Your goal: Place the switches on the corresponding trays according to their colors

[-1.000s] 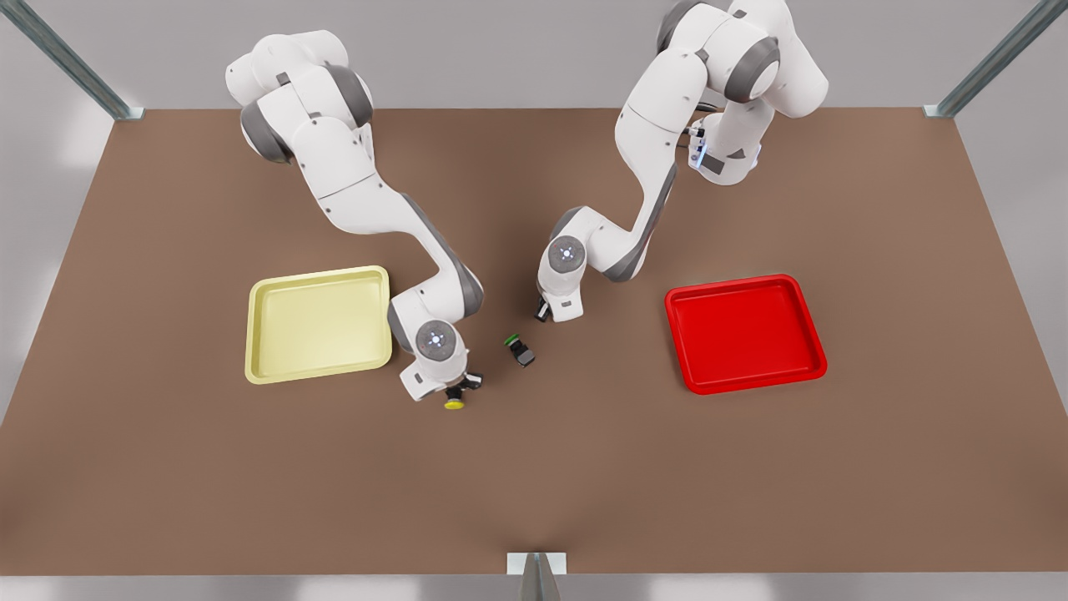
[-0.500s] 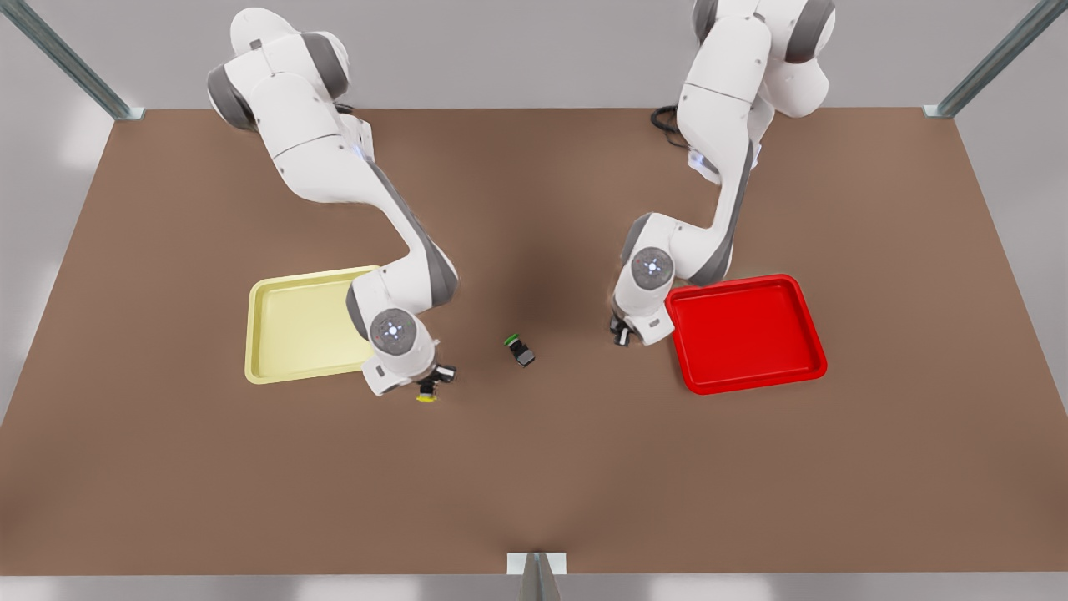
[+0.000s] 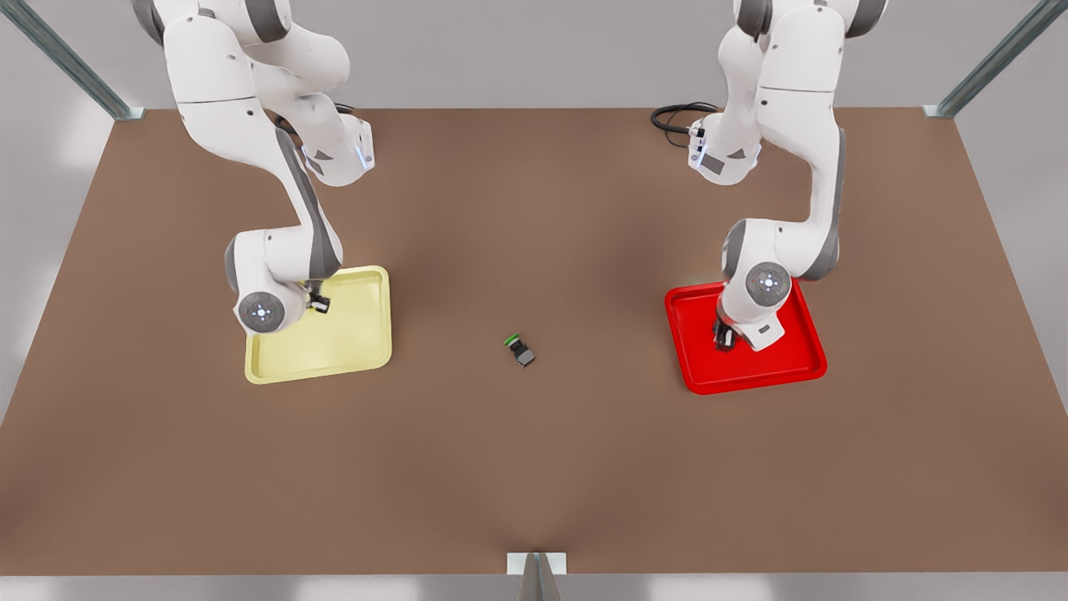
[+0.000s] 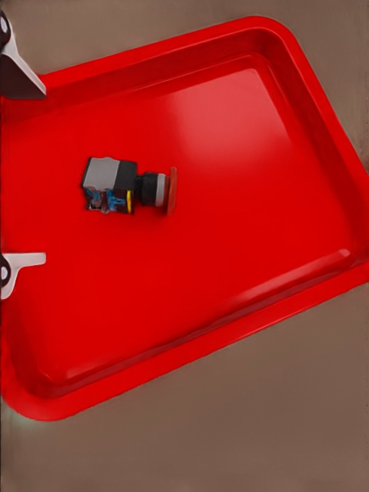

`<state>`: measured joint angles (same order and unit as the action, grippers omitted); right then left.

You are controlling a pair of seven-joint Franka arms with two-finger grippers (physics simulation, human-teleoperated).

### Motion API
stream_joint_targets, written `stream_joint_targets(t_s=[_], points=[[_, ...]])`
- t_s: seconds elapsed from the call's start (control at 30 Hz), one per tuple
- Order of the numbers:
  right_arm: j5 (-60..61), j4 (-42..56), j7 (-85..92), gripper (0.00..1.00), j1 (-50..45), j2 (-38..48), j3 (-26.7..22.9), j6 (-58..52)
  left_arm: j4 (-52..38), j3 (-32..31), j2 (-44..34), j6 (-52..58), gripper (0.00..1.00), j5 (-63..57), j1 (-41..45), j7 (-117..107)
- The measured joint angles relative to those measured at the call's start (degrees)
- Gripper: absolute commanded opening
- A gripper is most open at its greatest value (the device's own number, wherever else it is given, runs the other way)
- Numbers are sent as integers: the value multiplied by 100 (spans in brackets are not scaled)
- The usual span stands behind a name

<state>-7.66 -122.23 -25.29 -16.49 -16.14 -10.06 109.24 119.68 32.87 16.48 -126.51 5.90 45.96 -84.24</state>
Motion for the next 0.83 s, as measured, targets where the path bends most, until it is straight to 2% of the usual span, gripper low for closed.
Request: stream_joint_targets(t_s=[0.07,0.13,0.23,0.3,0.37,0.43,0.53,0.83], points=[[-29,151,128,100,3,-10,-4,11,-1862,28,-64,1076,100,123,-276,415],[-19,756,266,100,65,-11,-3,-137,-3158,50,-79,2202,100,149,-552,1046],[69,2631,540,100,302,-6,-151,-804,-4119,-9,-97,3500,100,146,-836,2081],[179,3842,764,100,399,15,-376,-1432,-4594,-833,-105,4116,100,140,-1749,2796],[243,4366,972,100,414,158,-472,-1973,-4831,-2052,-143,4549,100,90,-2890,3437],[277,4489,1162,100,515,568,-250,-2399,-4849,-2557,-269,4774,100,-24,-3295,3985],[310,4532,1412,100,542,695,-88,-2827,-4890,-2706,-228,5034,100,-96,-3372,4689],[331,4521,2020,100,569,685,-62,-3346,-4899,-2725,-234,5369,100,-141,-3365,6215]])
